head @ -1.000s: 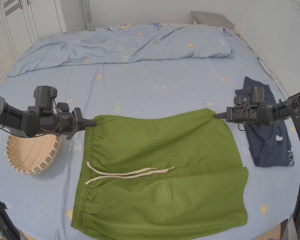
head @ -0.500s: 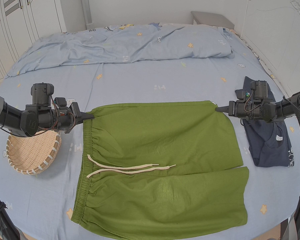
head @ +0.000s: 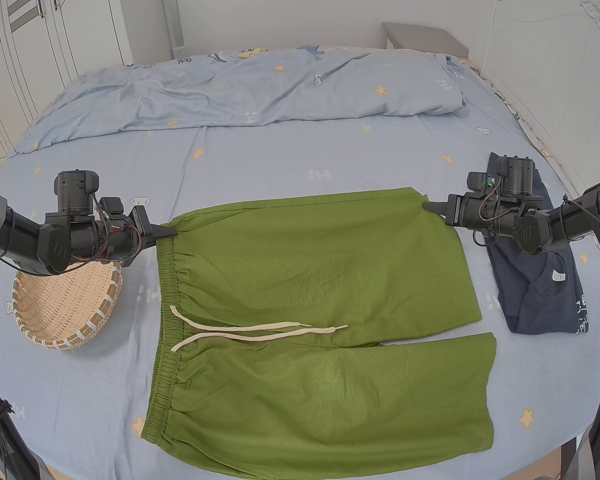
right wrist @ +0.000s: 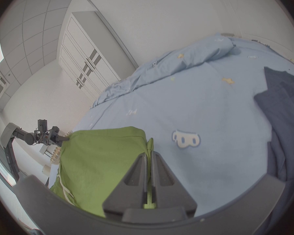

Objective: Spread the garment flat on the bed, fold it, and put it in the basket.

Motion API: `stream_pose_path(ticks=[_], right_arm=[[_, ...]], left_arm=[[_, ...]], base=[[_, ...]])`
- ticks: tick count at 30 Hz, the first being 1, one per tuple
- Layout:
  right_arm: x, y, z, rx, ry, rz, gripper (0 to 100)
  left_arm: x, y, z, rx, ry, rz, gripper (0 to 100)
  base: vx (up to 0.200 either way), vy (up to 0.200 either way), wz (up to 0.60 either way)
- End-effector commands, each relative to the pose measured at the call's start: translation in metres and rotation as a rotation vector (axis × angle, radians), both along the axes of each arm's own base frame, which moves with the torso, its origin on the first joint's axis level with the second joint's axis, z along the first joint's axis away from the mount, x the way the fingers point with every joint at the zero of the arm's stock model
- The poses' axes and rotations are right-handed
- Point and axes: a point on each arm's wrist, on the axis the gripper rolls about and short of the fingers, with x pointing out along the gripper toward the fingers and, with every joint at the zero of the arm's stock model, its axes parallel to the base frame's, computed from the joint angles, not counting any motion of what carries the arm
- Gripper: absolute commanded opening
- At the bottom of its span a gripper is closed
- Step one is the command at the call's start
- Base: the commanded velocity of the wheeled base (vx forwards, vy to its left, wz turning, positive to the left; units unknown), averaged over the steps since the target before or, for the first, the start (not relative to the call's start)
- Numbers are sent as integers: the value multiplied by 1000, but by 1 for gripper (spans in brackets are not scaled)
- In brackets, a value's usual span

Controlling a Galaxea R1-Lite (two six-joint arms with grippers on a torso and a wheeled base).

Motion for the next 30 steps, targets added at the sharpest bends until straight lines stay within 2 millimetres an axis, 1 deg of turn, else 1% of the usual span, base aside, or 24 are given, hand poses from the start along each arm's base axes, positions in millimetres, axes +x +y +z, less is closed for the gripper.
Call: stream_pose_path(ticks=[1,3,4,5,8,13,16,21,25,29,30], right_arm=[[-10,12,11,31,-67,-27,0],[-14,12,17,50,-96,-31,0],[-14,12,17,50,-96,-31,0],[-17,11,22,68,-107,-36,0],[-19,11,27,74,-115,-37,0],[-18,13,26,71,-116,-38,0],[-18,14,26,68,-122,-48,0],[-19,12,31,75,-166,-69,0],[-19,13,29,76,-160,-68,0],[-18,19,25,74,-151,-65,0],[-18,20,24,73,-149,-62,0]], left_arm=[[2,3,-3,0,-3,8,0],[2,4,-3,0,-6,10,0],[2,4,-3,0,-6,10,0],[2,4,-3,0,-8,10,0],[3,5,-4,0,-8,12,0],[5,5,-7,0,-2,13,0],[5,10,-6,-1,-4,26,0],[6,11,-7,-1,-12,27,0],[8,10,-11,-1,-5,26,0],[9,10,-13,0,-3,25,0],[9,11,-14,0,-2,25,100]], base=[[0,0,0],[0,0,0],[0,0,0],[0,0,0],[0,0,0],[0,0,0],[0,0,0],[0,0,0],[0,0,0],[0,0,0],[0,0,0]])
